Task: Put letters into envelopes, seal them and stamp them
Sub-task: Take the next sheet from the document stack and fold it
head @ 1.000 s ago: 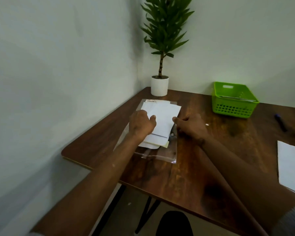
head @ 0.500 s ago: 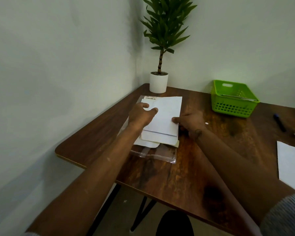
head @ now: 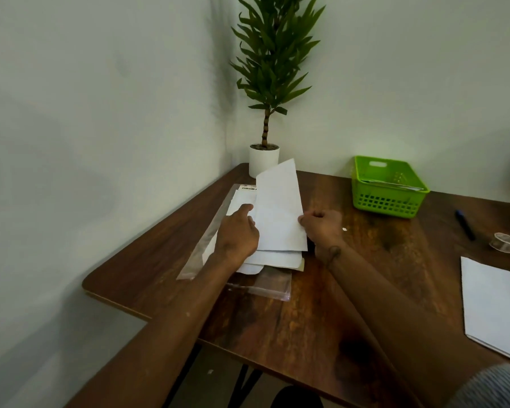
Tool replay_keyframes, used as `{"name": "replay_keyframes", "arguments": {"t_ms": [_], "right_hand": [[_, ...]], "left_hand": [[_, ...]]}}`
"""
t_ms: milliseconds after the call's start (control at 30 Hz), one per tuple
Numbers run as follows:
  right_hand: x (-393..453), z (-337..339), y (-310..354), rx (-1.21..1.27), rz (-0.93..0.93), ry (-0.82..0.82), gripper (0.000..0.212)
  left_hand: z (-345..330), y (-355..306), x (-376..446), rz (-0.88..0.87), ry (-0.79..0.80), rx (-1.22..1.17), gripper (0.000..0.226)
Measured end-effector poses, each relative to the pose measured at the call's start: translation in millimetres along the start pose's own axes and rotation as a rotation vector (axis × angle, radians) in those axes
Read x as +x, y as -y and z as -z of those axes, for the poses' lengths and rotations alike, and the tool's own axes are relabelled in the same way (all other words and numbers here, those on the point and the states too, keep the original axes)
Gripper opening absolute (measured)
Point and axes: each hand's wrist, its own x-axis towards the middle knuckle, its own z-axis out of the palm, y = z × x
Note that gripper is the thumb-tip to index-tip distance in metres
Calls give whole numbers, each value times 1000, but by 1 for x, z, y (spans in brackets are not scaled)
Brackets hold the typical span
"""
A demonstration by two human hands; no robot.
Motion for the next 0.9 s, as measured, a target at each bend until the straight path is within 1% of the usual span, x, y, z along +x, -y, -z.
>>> {"name": "replay_keyframes", "arguments": {"t_ms": [100,167,200,267,300,333,400,433,467,500,533,600,633,700,800,867,900], "right_hand": [[3,11,1,91,-64,18,13],[3,22,4,168,-96,22,17],[4,28,5,205,-110,22,17],[5,45,10,296,-132,36,15],[6,55,14,350,-134,41,14],[7,66,18,389,-123,40,14],[11,95,29,437,-81,-3,14],[12,109,32,444,-53,-23,13],[13,126,35,446,-32,-43,12],[16,147,39,445,-4,-62,9],[18,162,38,437,5,-49,8],[18,190,35,429,6,-14,14],[19,203,32,416,10,-2,18],[22,224,29,373,10,-32,25],[29,245,18,387,9,-99,29],[30,250,12,458,37,-84,34],[29,253,8,513,58,-58,39]], "left_hand": [[-2,-2,-1,-32,-8,155,39],[-2,-10,-2,-44,-20,176,36],[-2,-17,-3,-45,-29,139,40],[-3,-39,-6,-28,-5,-37,48],[-4,-51,-7,-12,46,-171,48],[-7,-63,-9,24,127,-342,46],[-15,-88,-13,153,382,-746,43],[-20,-95,-15,209,487,-894,41],[-30,-103,-18,227,562,-979,40],[-43,-115,-20,211,612,-998,39],[-53,-120,-22,198,621,-982,38],[-71,-127,-27,127,593,-881,40],[-82,-128,-28,87,598,-871,45],[-99,-133,-30,27,631,-913,56],[-118,-148,-35,25,668,-1026,58],[-124,-156,-34,23,610,-1023,56],[-126,-159,-32,-22,553,-957,54]]}}
